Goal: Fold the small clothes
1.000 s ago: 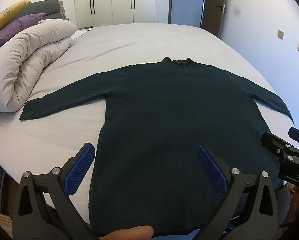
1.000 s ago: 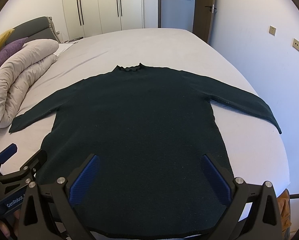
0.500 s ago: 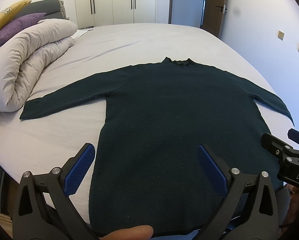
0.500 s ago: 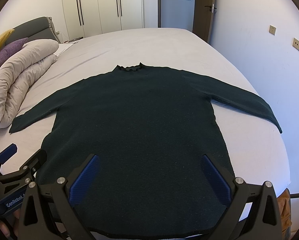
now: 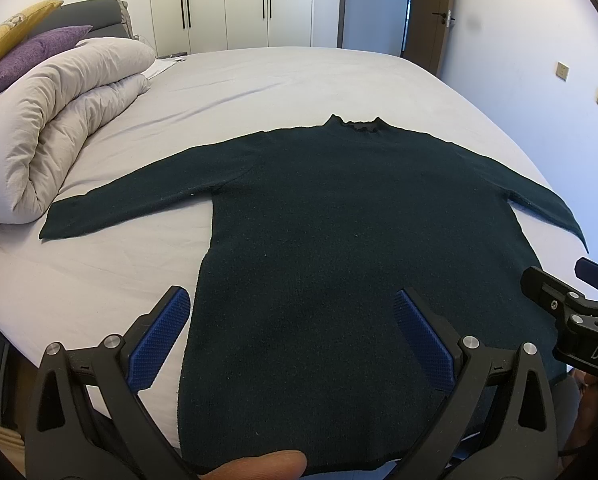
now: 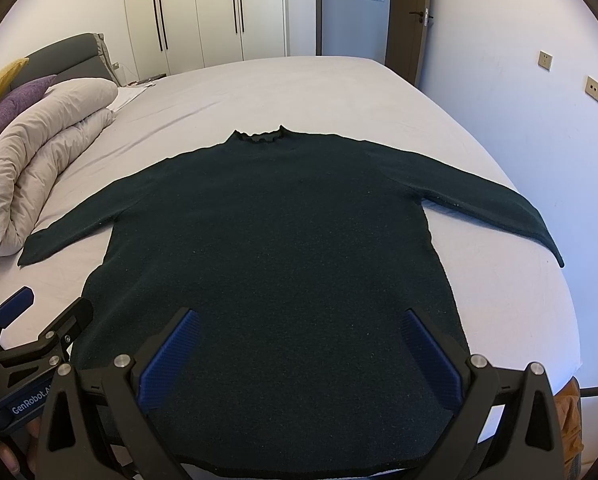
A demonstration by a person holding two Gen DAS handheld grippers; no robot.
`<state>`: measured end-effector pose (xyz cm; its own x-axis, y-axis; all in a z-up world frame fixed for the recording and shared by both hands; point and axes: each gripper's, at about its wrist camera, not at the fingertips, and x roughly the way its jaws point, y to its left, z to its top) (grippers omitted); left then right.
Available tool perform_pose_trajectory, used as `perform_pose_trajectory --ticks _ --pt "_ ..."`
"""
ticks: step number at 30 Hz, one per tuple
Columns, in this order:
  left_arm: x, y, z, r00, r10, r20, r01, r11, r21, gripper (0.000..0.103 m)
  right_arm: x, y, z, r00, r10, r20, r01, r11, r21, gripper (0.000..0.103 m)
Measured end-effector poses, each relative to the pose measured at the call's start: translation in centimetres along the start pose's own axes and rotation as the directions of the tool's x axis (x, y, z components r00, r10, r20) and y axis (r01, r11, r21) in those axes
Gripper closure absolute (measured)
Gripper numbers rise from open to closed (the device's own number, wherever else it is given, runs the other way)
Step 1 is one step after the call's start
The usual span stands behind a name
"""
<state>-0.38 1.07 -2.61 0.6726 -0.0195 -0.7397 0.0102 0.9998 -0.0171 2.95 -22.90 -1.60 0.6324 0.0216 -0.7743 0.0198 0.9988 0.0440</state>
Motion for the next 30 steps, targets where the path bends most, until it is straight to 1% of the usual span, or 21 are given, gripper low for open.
perform_pose_trajectory --ticks 19,22,25,27,28,30 --pt "0.0 0.3 0.2 1.0 -0.004 -0.003 0.004 1.0 -0.011 0.0 0.0 0.1 0.0 1.0 0.0 -0.001 0.0 1.0 -0.001 0.0" --pt "0.1 0.8 0.3 1.0 -0.017 0.0 0.017 1.0 -0.022 0.0 0.0 0.1 0.0 1.0 -0.001 -0.001 0.001 1.0 -0.001 0.0" --pt "0.1 2.0 0.4 0.999 -0.04 0.03 0.042 0.998 -0.042 0.0 0.0 0.1 0.0 1.0 0.002 0.001 -0.002 1.0 0.0 0.0" --pt "0.3 3.8 0.6 0.997 -0.052 0.051 0.056 0.995 -0.081 0.0 0.0 0.2 0.0 1.0 0.009 0.006 -0.009 1.0 0.005 0.0" --pt "0.5 5.2 0.8 0.996 -0.071 0.052 0.077 0.99 -0.118 0.0 0.0 0.2 0.0 1.0 0.015 0.01 -0.015 1.0 0.008 0.0" --pt "1.2 8.9 1.2 0.99 -0.13 0.058 0.14 0.962 -0.235 0.0 0.1 0.3 0.2 0.999 0.036 0.019 -0.036 0.999 0.018 0.0"
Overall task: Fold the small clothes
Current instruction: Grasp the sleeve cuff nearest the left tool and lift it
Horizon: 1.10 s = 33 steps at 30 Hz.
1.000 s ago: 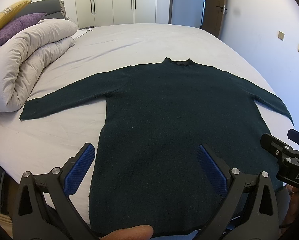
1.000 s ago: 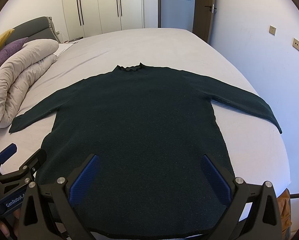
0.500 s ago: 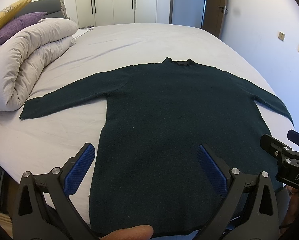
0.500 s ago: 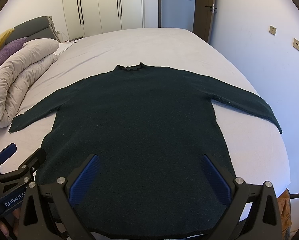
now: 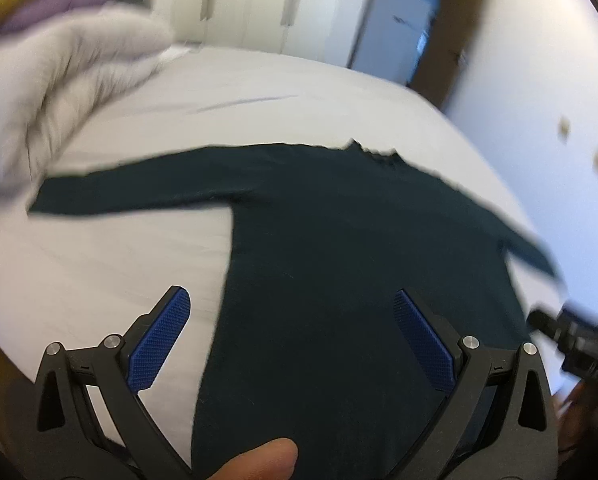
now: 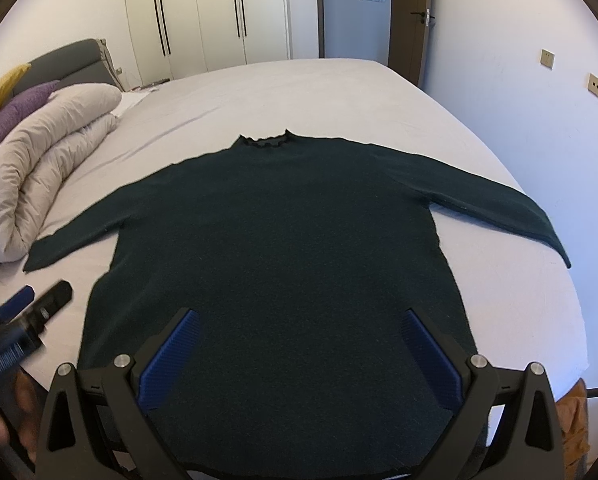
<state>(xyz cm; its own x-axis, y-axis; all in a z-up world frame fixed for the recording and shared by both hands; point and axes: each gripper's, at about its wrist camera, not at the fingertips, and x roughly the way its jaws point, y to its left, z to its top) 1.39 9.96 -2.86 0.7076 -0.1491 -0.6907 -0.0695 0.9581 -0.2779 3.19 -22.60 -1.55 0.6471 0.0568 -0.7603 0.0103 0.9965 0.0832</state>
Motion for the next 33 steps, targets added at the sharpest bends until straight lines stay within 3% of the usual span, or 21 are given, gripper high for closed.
perform_pose_trajectory --ticks 5,8,11,12,13,14,17,23,26,31,33 --pt "1.0 9.6 2.5 0.995 -0.076 0.061 0.091 0.955 -0.281 0.0 0.5 0.5 0.7 0.997 0.073 0.014 -0.074 0.997 0.035 0.0" --pt "0.7 15.9 3.5 0.983 -0.054 0.178 0.125 0.901 -0.416 0.0 1.0 1.5 1.2 0.994 0.103 0.022 -0.104 0.994 0.029 0.0" --pt "1.8 21.3 4.5 0.986 -0.1 0.135 0.158 0.829 -0.536 0.0 1.9 3.1 1.6 0.993 0.12 0.014 -0.12 0.993 0.002 0.0" --pt "2.5 24.2 4.5 0.983 -0.137 0.126 0.185 0.757 -0.627 0.0 2.1 3.5 1.7 0.992 0.126 0.01 -0.126 0.992 -0.003 0.0" --pt "2.8 25.8 4.3 0.979 -0.15 0.139 0.204 0.707 -0.677 0.0 2.4 4.0 1.8 0.991 0.133 0.004 -0.133 0.991 -0.007 0.0" --pt "3.1 28.6 3.9 0.974 -0.148 0.173 0.228 0.613 -0.757 0.0 2.7 4.4 1.9 0.99 0.138 -0.002 -0.138 0.99 -0.009 0.0" --pt "4.2 33.4 3.4 0.967 -0.129 0.219 0.254 0.448 -0.857 0.0 3.6 6.0 2.2 0.988 0.154 -0.024 -0.155 0.988 -0.017 0.0" --pt "7.1 37.5 3.4 0.956 -0.115 0.271 0.294 0.293 -0.91 0.001 5.1 7.9 2.3 0.987 0.147 -0.063 -0.15 0.988 -0.041 0.0" --pt "8.2 38.2 3.7 0.955 -0.099 0.28 0.296 0.276 -0.914 0.001 5.4 8.1 2.3 0.986 0.149 -0.074 -0.152 0.988 -0.037 0.0" --pt "9.5 37.2 4.3 0.948 -0.083 0.306 0.317 0.286 -0.904 0.005 5.7 8.1 2.1 0.987 0.142 -0.082 -0.144 0.989 -0.031 0.0" --pt "10.7 37.3 4.6 0.94 -0.104 0.324 0.341 0.281 -0.897 0.022 5.9 8.0 2.1 0.986 0.139 -0.087 -0.142 0.989 -0.028 0.0"
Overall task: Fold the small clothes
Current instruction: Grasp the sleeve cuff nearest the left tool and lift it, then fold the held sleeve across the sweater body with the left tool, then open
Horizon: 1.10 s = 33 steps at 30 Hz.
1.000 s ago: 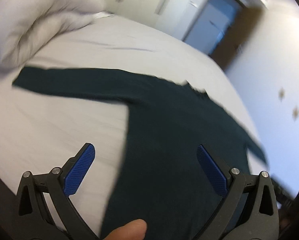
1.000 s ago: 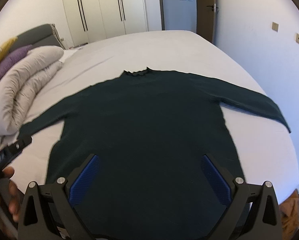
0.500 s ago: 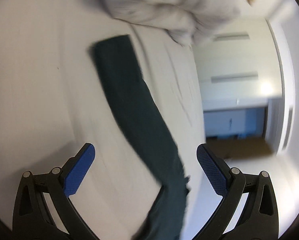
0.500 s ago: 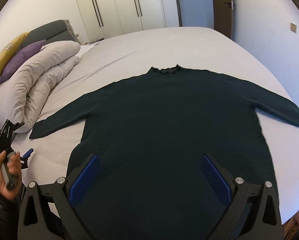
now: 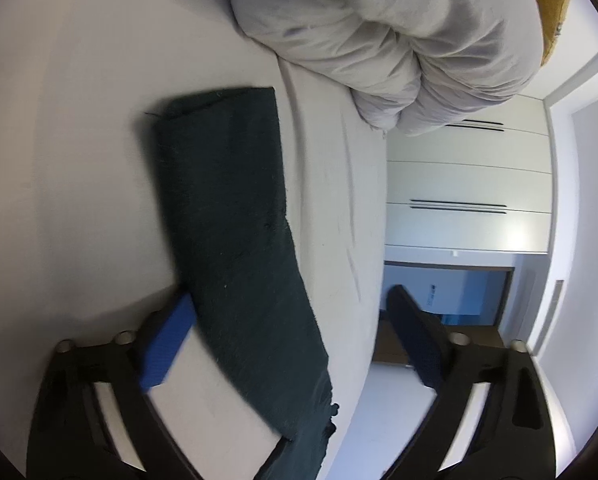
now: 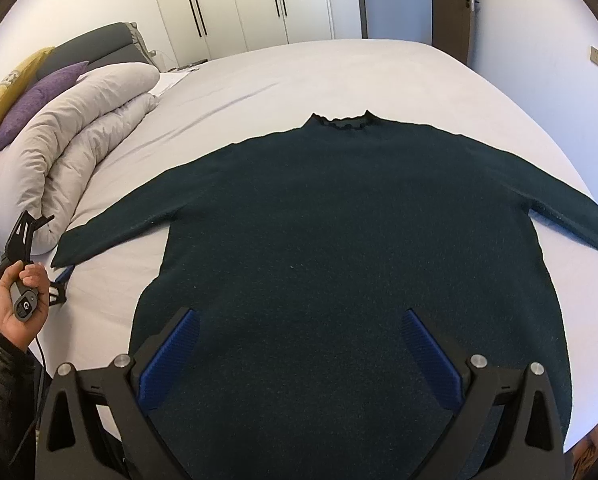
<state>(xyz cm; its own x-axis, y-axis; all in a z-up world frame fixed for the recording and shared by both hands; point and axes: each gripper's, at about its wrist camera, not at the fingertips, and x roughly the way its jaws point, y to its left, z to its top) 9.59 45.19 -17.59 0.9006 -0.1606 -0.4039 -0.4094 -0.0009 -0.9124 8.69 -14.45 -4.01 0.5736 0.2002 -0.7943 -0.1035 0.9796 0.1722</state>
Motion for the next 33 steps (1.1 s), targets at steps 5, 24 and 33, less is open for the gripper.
perform_pose_trajectory --ticks 5,24,33 --pt "1.5 1.7 0.6 0.999 -0.025 -0.035 0.023 0.999 -0.04 0.063 0.2 -0.1 -0.1 1.0 -0.003 0.001 0.003 1.0 0.003 0.0" --pt "-0.3 4.6 1.8 0.987 -0.09 0.132 0.112 0.979 -0.169 0.076 1.3 -1.7 -0.5 1.0 0.024 -0.005 -0.024 0.998 0.058 0.0" --pt "1.3 2.7 1.4 0.993 -0.044 0.106 0.049 0.998 -0.048 0.087 2.1 -2.4 -0.5 0.998 0.053 -0.014 -0.052 0.995 0.081 0.001"
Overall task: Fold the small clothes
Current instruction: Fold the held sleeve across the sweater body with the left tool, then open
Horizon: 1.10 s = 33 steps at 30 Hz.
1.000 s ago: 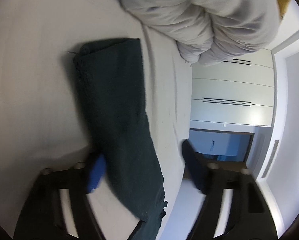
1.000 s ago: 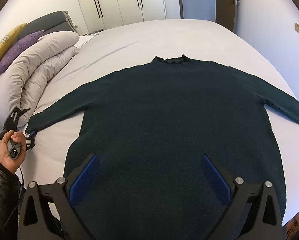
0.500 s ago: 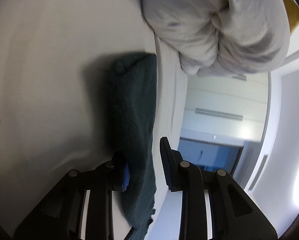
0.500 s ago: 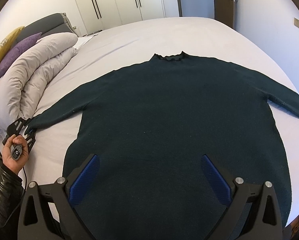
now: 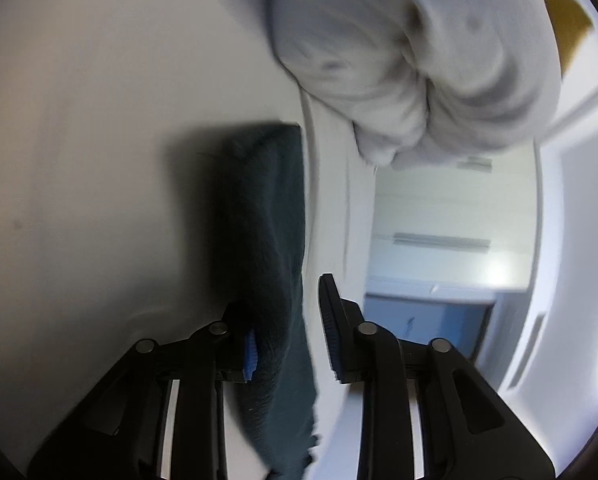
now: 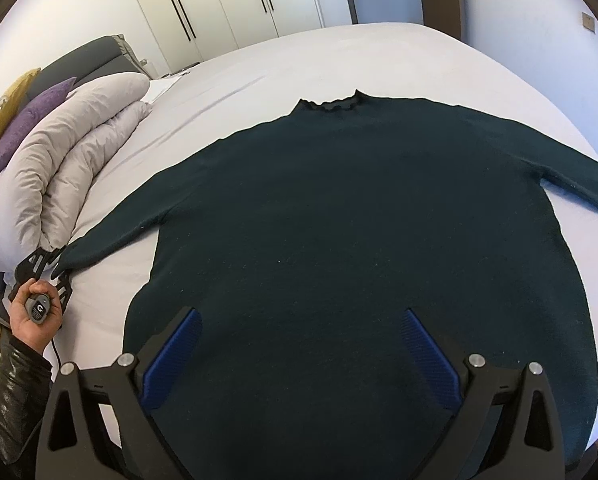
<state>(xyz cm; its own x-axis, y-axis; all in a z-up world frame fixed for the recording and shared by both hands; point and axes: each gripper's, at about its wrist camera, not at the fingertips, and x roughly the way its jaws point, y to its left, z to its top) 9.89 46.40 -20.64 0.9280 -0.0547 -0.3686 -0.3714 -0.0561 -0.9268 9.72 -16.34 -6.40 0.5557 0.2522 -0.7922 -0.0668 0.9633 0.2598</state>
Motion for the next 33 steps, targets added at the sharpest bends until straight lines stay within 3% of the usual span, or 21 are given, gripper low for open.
perform_pose_trajectory --ticks 1,4,5,7,9,11,13,15,18,19,20,21,23,24,27,29,33 --pt "0.3 -0.3 -0.1 1.0 0.016 -0.008 -0.016 1.0 0.02 0.094 0.0 -0.1 0.0 1.0 -0.001 0.003 0.001 1.0 0.001 0.001" --pt "0.6 -2.2 -0.5 0.998 0.061 0.002 -0.061 0.992 0.108 0.095 0.3 -0.9 0.3 1.0 0.011 -0.001 -0.011 1.0 0.014 0.006" --pt "0.8 -4.0 -1.1 0.997 0.076 0.011 -0.077 0.979 0.189 0.096 0.4 -1.1 0.4 1.0 0.016 -0.003 -0.016 1.0 0.018 0.007" --pt "1.2 -7.9 -3.6 0.996 0.091 0.007 -0.087 0.926 0.367 0.096 0.8 -2.0 0.6 1.0 0.023 -0.004 -0.023 0.999 0.039 0.008" --pt "2.5 -12.2 -7.3 0.995 0.103 -0.018 -0.076 0.832 0.549 0.096 1.3 -2.9 0.9 0.999 0.038 -0.011 -0.037 0.997 0.067 0.011" --pt "4.2 -16.5 -13.5 0.99 0.13 -0.047 -0.052 0.667 0.743 0.096 1.9 -4.2 1.3 0.998 0.059 -0.014 -0.057 0.993 0.108 0.011" --pt "5.6 -19.1 -21.1 0.986 0.156 -0.064 -0.012 0.444 0.896 0.096 2.1 -5.4 1.9 0.997 0.072 -0.003 -0.07 0.989 0.133 0.011" --pt "6.7 -19.4 -30.4 0.981 0.186 -0.046 0.022 0.129 0.991 0.096 2.5 -7.1 2.8 0.996 0.091 0.01 -0.091 0.982 0.168 0.011" --pt "7.7 -15.4 -40.9 0.981 0.194 0.026 0.025 -0.258 0.966 0.096 3.8 -9.7 4.6 0.987 0.16 -0.009 -0.153 0.958 0.242 0.011" --pt "7.9 -14.1 -42.5 0.979 0.202 0.032 0.033 -0.313 0.949 0.096 4.4 -10.4 5.2 0.981 0.195 -0.021 -0.183 0.948 0.262 0.011" --pt "8.3 -11.9 -44.5 0.976 0.21 0.052 0.036 -0.395 0.918 0.096 5.1 -10.9 5.8 0.97 0.24 -0.037 -0.221 0.935 0.277 0.011" --pt "8.7 -10.2 -45.5 0.973 0.223 0.061 0.044 -0.44 0.897 0.096 5.8 -11.3 6.5 0.955 0.292 -0.049 -0.266 0.918 0.294 0.011" --pt "9.3 -8.0 -46.3 0.967 0.243 0.078 0.054 -0.494 0.868 0.096 7.0 -11.6 7.9 0.93 0.364 -0.05 -0.331 0.889 0.317 0.011" --pt "9.4 -7.2 -46.2 0.966 0.241 0.09 0.047 -0.508 0.86 0.096 7.7 -11.4 8.6 0.912 0.409 -0.046 -0.374 0.871 0.317 0.011" --pt "9.1 -7.4 -45.7 0.97 0.219 0.104 0.016 -0.486 0.874 0.096 10.6 -10.3 10.5 0.877 0.473 -0.088 -0.416 0.838 0.354 0.011" --pt "9.2 -7.4 -44.9 0.969 0.219 0.112 0.002 -0.461 0.887 0.096 12.8 -9.1 11.1 0.846 0.514 -0.142 -0.43 0.815 0.388 0.018" --pt "8.1 -6.8 -45.8 0.975 0.19 0.112 -0.015 -0.452 0.892 0.096 16.4 -6.9 11.2 0.767 0.614 -0.187 -0.475 0.739 0.478 0.027"
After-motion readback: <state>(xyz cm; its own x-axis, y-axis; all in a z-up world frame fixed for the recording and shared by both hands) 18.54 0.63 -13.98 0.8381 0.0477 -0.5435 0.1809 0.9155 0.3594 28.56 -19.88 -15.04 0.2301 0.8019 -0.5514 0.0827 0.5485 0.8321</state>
